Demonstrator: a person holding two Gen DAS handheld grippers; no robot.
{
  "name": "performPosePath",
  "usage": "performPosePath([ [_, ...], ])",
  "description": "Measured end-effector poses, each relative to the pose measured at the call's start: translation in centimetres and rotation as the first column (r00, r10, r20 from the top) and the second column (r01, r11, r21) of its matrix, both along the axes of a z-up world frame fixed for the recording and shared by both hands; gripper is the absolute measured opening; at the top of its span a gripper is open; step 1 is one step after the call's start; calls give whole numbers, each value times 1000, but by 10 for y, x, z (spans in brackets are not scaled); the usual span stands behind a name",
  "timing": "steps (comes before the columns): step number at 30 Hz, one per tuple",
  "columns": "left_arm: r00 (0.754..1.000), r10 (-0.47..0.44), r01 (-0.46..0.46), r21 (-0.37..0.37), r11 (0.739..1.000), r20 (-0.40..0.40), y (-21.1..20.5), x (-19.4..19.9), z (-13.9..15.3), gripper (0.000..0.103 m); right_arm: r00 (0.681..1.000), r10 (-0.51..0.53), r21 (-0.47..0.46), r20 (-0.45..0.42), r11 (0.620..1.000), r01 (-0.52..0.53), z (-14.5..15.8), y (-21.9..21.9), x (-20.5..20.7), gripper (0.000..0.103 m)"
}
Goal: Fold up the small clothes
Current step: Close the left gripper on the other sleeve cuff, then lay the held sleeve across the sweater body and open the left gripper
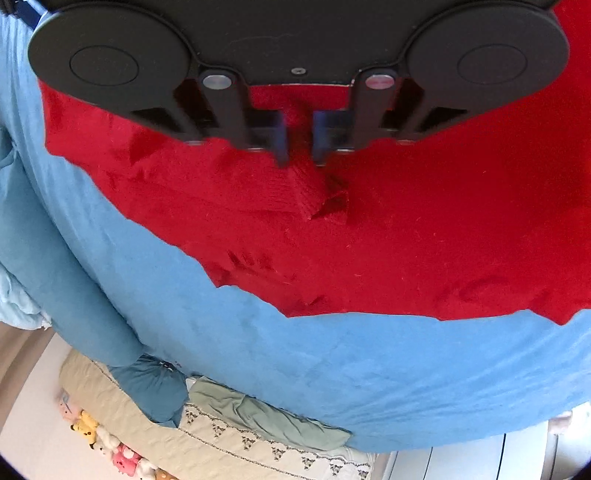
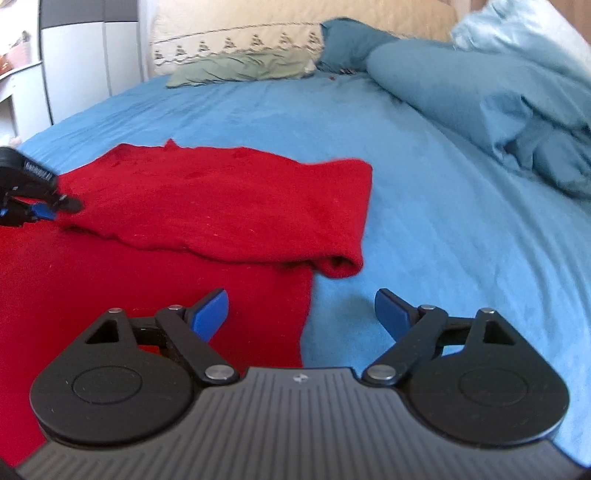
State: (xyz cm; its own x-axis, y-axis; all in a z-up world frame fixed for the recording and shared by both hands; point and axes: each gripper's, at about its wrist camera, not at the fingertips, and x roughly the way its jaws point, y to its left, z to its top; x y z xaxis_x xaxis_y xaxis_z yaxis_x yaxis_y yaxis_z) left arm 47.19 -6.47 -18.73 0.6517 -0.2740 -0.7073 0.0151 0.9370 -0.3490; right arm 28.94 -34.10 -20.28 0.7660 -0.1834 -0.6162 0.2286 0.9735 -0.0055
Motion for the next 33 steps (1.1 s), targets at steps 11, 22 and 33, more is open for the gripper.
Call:
performPosePath([
  [11, 956, 100, -113, 31, 993, 275, 56, -8, 80, 9, 998, -68, 24, 2, 997, 68, 3, 0, 47, 103],
  [22, 977, 155, -168, 85, 982, 144, 108, -13, 15, 10, 984, -178, -9, -26, 984, 178, -1, -26, 51, 102],
  [33, 993, 79, -102, 278, 955, 93, 131, -59, 18, 43, 992, -104, -77, -72, 992, 99, 13, -30, 28, 103],
])
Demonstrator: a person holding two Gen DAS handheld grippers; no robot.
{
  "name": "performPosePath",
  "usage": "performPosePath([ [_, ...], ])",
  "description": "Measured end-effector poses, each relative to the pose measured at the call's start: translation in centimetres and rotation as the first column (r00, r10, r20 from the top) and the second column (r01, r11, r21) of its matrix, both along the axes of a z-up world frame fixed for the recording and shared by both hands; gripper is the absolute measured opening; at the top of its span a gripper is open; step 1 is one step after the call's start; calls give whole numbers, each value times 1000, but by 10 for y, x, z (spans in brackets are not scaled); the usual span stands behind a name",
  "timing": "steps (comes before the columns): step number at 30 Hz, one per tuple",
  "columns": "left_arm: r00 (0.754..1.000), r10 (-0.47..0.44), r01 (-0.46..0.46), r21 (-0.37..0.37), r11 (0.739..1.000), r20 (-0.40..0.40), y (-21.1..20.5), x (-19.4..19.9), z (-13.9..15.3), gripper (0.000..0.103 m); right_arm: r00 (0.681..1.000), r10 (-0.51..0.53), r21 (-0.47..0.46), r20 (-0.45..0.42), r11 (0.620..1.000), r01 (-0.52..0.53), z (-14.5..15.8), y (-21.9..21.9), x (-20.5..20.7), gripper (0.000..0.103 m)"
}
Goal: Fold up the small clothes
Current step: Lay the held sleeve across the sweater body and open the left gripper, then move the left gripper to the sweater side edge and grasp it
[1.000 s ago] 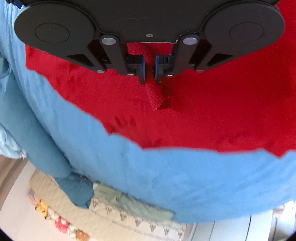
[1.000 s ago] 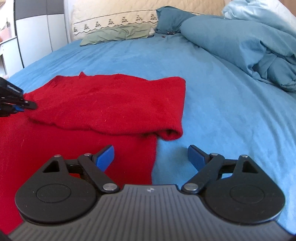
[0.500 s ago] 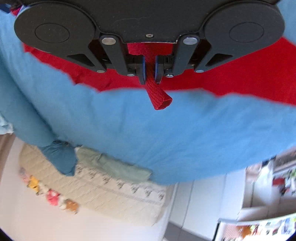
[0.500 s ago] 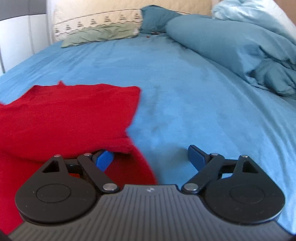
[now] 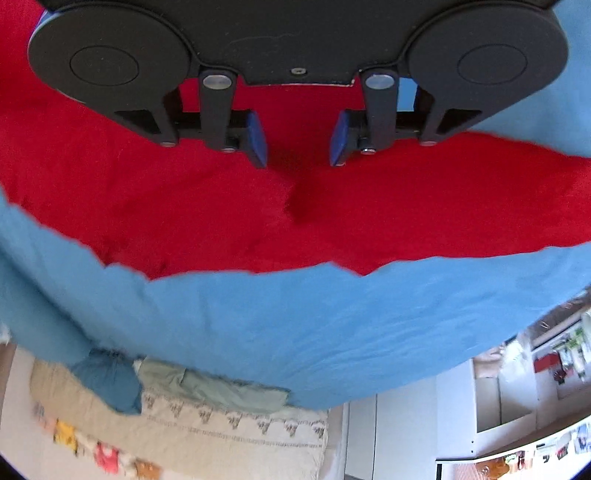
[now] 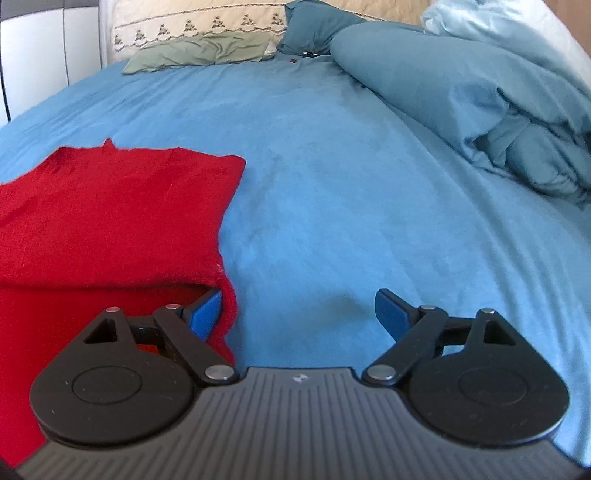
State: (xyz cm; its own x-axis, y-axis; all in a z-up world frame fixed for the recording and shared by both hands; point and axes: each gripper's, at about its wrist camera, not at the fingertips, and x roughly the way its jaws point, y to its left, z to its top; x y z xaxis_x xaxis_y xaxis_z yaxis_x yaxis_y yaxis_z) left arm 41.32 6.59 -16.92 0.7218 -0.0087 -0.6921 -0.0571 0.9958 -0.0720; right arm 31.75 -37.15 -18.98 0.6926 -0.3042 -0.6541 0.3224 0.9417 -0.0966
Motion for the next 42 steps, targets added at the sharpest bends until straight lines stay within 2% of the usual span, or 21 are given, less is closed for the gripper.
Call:
performPosePath([
  [1, 1000, -4, 4, 0, 1000, 7, 3, -6, 4, 44, 1000, 15, -7, 12, 1000, -15, 6, 4, -5, 103],
  [3, 998, -39, 39, -3, 999, 40, 3, -12, 13, 58, 994, 77, -2, 72, 997, -77, 21, 15, -15, 103],
  [4, 997, -58, 58, -3, 998, 49, 0, -10, 18, 70, 989, 110, 18, 102, 994, -112, 27, 20, -16, 103],
  [7, 991, -114, 117, -37, 992, 75, -15, 8, 25, 75, 970, 189, 77, 154, 976, -202, 37, 46, 0, 103],
  [10, 994, -95, 96, -35, 995, 52, -19, 35, 18, 75, 961, 217, 107, 173, 966, -237, 32, 69, 25, 103],
  [13, 995, -93, 89, -93, 992, -33, -5, 56, 2, 72, 965, 216, 143, 152, 961, -237, 19, 77, 45, 103],
  [16, 983, -121, 86, -230, 969, -141, 15, 68, -11, 47, 971, 209, 150, 118, 963, -225, 6, 77, 55, 103],
  [19, 976, -171, 123, -306, 944, -135, 21, 64, -1, 37, 972, 207, 154, 111, 963, -222, -1, 78, 57, 103],
  [21, 969, -212, 153, -370, 916, -124, 23, 61, 9, 36, 972, 209, 149, 110, 963, -224, -2, 79, 57, 103],
  [23, 968, -231, 178, -379, 908, -97, 20, 56, 22, 36, 971, 214, 146, 108, 962, -229, -2, 80, 57, 103],
  [24, 969, -231, 185, -368, 911, -85, 18, 53, 28, 37, 970, 217, 144, 107, 962, -231, -1, 79, 56, 103],
  [25, 974, -213, 178, -311, 934, -80, 16, 49, 34, 43, 970, 218, 140, 106, 963, -232, 0, 79, 56, 103],
  [26, 980, -182, 159, -231, 960, -79, 13, 45, 39, 45, 970, 219, 138, 108, 963, -233, 0, 78, 55, 103],
  [27, 986, -156, 144, -158, 977, -65, 11, 40, 43, 46, 969, 220, 137, 113, 963, -234, 1, 78, 54, 103],
  [28, 988, -151, 145, -123, 982, -43, 9, 35, 45, 49, 968, 220, 136, 119, 962, -235, 2, 76, 54, 103],
  [32, 985, -170, 167, -107, 980, -25, 1, 26, 43, 59, 969, 217, 147, 114, 961, -233, 2, 72, 53, 103],
  [35, 976, -208, 200, -99, 975, -68, -11, 29, 26, 60, 976, 204, 147, 71, 966, -212, -8, 66, 53, 103],
  [38, 967, -233, 220, -119, 968, -107, -23, 32, 3, 60, 978, 190, 128, 82, 972, -199, -18, 58, 44, 103],
  [40, 967, -231, 223, -81, 971, -105, -30, 33, -9, 61, 976, 199, 106, 88, 972, -208, -20, 60, 39, 103],
  [42, 967, -241, 238, -44, 970, -86, -36, 30, -11, 66, 977, 191, 104, 99, 974, -201, -15, 62, 39, 103],
])
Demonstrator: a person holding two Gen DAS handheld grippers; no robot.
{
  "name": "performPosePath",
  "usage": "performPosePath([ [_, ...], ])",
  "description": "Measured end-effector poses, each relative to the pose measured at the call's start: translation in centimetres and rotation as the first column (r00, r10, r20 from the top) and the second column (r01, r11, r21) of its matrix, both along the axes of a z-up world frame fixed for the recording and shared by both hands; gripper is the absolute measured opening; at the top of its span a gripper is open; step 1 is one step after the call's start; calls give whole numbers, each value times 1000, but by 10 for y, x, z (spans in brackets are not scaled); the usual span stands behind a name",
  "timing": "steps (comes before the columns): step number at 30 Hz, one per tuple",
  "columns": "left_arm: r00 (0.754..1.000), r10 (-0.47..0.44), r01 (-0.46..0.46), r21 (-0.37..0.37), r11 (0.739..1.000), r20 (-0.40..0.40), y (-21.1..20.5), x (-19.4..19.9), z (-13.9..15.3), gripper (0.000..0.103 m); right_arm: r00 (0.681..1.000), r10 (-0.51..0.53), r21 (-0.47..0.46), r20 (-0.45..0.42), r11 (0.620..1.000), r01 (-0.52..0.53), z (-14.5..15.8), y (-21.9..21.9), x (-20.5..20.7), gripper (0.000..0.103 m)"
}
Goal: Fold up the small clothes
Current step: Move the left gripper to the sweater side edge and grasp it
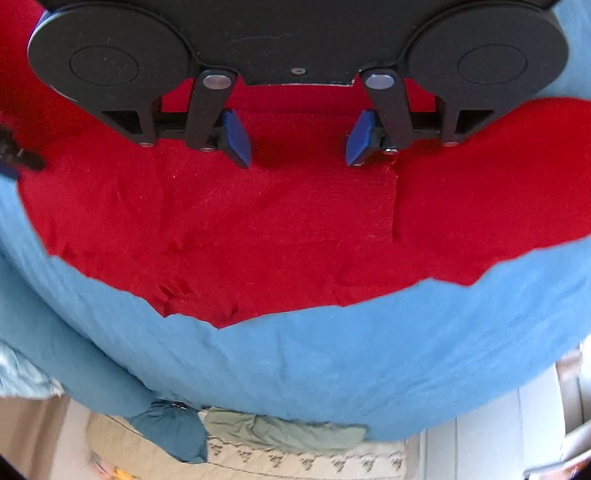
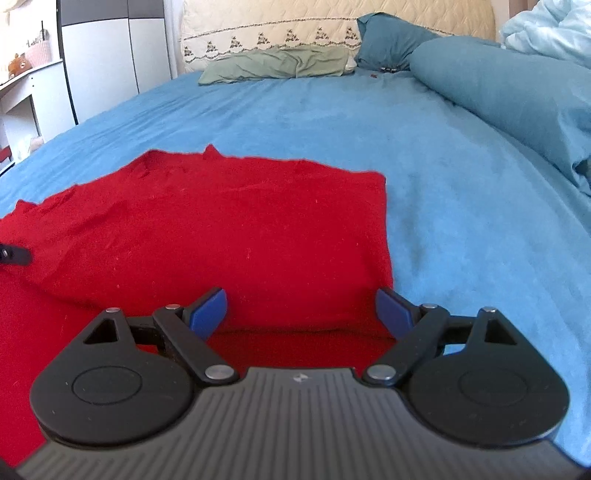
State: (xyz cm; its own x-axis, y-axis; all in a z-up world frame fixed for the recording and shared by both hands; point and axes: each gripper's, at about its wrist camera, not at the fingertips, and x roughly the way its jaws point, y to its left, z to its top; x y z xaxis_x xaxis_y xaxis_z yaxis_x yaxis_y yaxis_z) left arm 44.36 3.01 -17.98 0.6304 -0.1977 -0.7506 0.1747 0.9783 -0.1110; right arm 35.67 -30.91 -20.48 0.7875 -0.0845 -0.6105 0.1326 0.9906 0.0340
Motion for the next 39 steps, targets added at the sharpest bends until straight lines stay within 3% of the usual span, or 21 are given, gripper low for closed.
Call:
performPosePath([
  [4, 1000, -5, 5, 12, 1000, 2, -3, 0, -2, 71, 997, 28, 8, 76, 1000, -29, 16, 5, 17, 103],
  [7, 1000, -3, 3, 16, 1000, 1, -5, 0, -2, 71, 999, 11, 12, 52, 1000, -12, 12, 5, 53, 103],
  [10, 1000, -2, 2, 11, 1000, 4, -5, -1, -3, 71, 997, -73, 40, -15, 996, 74, -1, -7, 89, 103],
  [14, 1000, -7, 7, 7, 1000, 10, -5, 0, -4, 71, 994, -107, 62, -19, 992, 108, -6, -17, 98, 103],
  [18, 999, 17, -17, -16, 1000, 30, 0, -6, 8, 71, 998, -57, 13, 3, 998, 57, 13, -3, 86, 103],
  [24, 993, 60, -58, -24, 998, 104, 26, -34, 59, 72, 993, 10, 71, 117, 997, -18, 81, 25, 35, 103],
  [25, 991, 77, -74, -34, 997, 114, 35, -41, 68, 76, 992, 21, 62, 124, 998, -29, 91, 31, 27, 103],
  [28, 980, 140, -134, -55, 989, 143, 64, -60, 92, 103, 987, 57, 34, 151, 997, -63, 118, 59, 6, 103],
  [29, 974, 160, -152, -61, 986, 158, 73, -66, 98, 103, 985, 76, 41, 154, 996, -83, 124, 67, 3, 103],
  [34, 948, 275, -266, -81, 961, 157, 136, -89, 112, 103, 984, 140, 101, 110, 983, -151, 134, 107, -11, 103],
  [39, 904, 397, -390, -78, 918, 159, 198, -111, 108, 103, 977, 198, 110, 82, 972, -207, 126, 155, -20, 103],
])
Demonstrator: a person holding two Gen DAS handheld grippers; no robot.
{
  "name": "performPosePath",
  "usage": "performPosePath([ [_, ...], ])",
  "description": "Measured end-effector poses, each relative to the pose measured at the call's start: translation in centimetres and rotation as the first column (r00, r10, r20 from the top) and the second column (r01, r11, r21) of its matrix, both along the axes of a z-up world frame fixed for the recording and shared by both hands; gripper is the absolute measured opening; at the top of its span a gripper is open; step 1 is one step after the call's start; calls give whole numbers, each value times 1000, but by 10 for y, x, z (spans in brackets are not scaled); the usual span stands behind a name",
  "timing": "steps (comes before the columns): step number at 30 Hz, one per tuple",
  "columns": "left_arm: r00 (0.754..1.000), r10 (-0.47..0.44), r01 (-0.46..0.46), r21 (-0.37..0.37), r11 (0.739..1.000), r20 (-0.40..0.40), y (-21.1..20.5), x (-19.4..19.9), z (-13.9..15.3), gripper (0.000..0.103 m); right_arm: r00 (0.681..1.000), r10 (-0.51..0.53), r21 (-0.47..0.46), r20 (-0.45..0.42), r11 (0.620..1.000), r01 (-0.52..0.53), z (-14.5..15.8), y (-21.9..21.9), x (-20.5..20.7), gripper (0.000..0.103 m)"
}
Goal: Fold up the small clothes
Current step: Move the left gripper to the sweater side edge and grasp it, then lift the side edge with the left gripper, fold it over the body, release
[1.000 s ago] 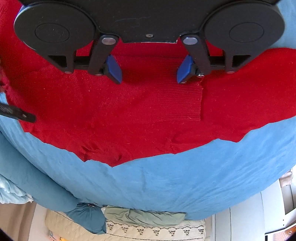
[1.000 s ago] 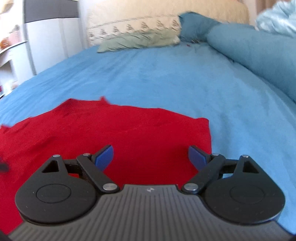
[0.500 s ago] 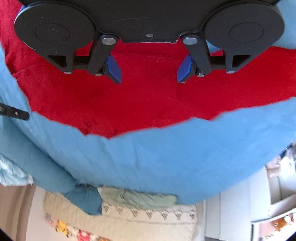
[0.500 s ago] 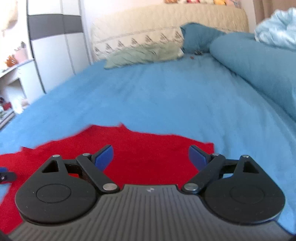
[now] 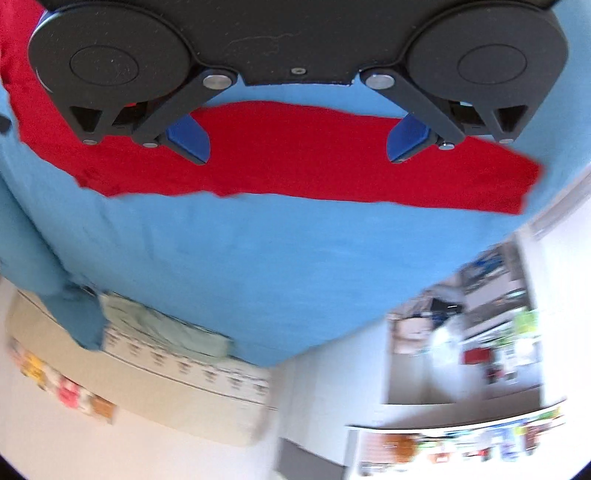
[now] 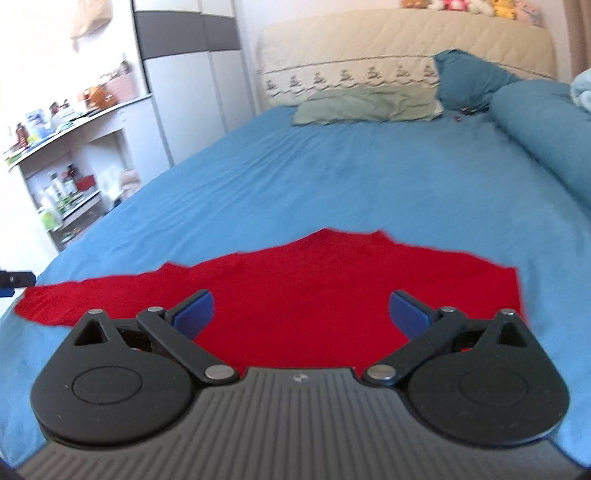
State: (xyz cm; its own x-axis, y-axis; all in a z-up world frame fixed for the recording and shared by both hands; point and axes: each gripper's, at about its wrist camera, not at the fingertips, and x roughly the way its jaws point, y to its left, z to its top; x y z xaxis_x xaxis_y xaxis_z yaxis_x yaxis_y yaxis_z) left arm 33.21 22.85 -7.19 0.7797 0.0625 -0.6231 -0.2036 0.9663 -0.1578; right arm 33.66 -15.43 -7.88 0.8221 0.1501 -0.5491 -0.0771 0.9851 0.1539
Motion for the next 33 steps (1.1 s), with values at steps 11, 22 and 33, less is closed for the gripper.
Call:
performPosePath([
  [11, 971, 221, -232, -135, 963, -90, 130, -9, -73, 90, 995, 67, 25, -77, 998, -66, -52, 80, 2, 103],
  [22, 940, 340, -342, -144, 929, -41, 159, 28, -103, 27, 994, 87, -57, -68, 994, -91, -71, 91, 22, 103],
  [33, 971, 237, -233, -73, 970, 43, 110, 45, -51, 5, 999, 32, -29, -38, 999, -33, -66, 61, 23, 103],
])
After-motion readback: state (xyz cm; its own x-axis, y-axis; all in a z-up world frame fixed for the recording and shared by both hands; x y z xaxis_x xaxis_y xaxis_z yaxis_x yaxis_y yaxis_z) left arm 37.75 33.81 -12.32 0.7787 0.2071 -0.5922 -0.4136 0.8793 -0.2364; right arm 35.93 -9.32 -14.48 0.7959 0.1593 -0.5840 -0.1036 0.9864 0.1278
